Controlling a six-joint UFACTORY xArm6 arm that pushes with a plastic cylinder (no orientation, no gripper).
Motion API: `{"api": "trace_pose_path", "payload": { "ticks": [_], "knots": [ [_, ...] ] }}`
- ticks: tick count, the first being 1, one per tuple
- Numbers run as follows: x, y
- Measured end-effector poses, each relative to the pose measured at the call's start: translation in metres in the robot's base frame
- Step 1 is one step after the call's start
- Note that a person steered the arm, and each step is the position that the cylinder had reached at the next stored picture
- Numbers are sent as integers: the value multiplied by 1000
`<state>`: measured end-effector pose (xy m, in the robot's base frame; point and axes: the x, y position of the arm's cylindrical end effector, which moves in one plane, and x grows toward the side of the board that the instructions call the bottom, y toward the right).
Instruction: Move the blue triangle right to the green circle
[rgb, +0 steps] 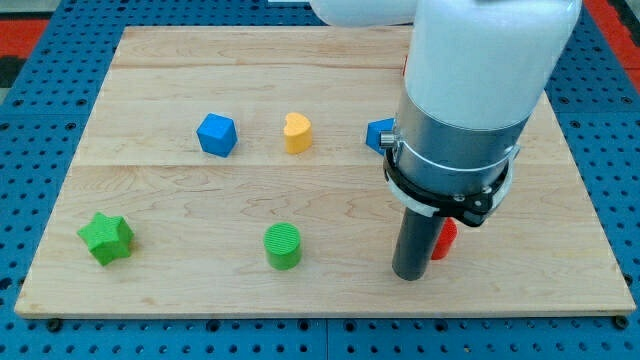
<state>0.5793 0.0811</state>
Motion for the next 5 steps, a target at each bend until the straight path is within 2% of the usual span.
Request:
{"api": "trace_pose_path", "payload": {
  "ticks": [2, 3, 5],
  "knots": [
    [0, -29],
    [-33, -47],
    [-99, 28]
  ]
}}
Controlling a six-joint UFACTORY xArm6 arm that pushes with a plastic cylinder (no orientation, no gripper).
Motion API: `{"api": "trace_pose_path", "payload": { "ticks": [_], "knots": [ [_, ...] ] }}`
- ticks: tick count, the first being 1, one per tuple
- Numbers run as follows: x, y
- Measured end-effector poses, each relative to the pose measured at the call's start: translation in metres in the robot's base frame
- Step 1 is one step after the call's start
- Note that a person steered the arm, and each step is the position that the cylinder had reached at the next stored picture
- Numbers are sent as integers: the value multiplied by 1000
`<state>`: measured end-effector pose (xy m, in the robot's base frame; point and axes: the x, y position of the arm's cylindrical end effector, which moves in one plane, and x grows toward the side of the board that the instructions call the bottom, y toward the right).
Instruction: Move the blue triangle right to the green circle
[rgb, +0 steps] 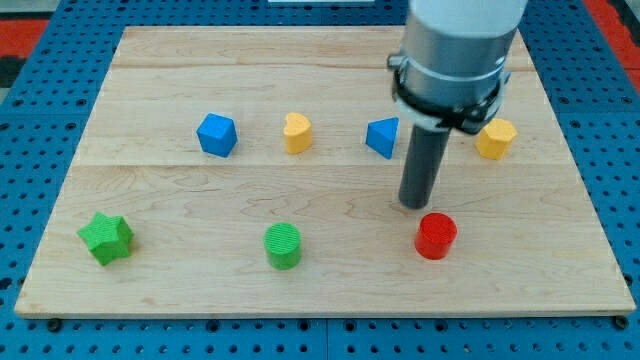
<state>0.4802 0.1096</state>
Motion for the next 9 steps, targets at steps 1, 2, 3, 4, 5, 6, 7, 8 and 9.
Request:
{"api": "trace_pose_path", "payload": {
  "ticks": [1, 2, 3, 4, 5, 6, 7, 8, 9],
  "knots": [
    [-69, 13],
    [-101, -7],
    [-94, -49],
    [-73, -63],
    [-67, -59],
    [-61, -49],
    [-38, -45],
    [-5, -45],
    [24, -50]
  ]
}}
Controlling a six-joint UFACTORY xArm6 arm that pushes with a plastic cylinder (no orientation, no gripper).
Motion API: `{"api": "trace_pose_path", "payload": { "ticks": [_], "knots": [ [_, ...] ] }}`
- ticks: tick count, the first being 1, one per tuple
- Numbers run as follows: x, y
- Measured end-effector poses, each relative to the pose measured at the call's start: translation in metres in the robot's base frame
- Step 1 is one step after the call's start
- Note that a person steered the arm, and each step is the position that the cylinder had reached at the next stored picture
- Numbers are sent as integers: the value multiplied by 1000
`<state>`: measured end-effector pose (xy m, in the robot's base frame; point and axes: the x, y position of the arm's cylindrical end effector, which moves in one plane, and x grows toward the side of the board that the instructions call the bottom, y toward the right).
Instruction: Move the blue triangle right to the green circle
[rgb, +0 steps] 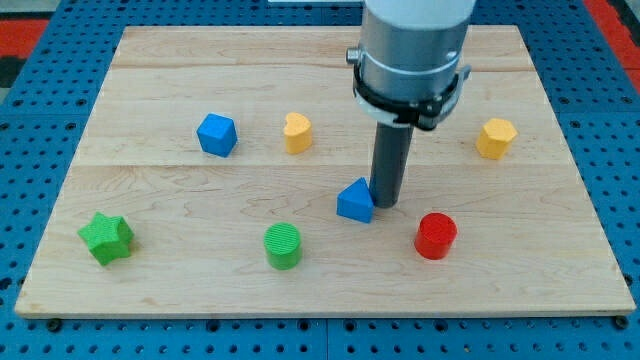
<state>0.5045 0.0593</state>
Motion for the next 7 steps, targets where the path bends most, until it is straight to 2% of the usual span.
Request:
{"api": "trace_pose_path", "payload": {
  "ticks": [1, 2, 3, 5, 7],
  "knots": [
    [-41, -9],
    [-54, -42],
    [-30, -63],
    [-25, -21],
    [19, -15]
  ]
}}
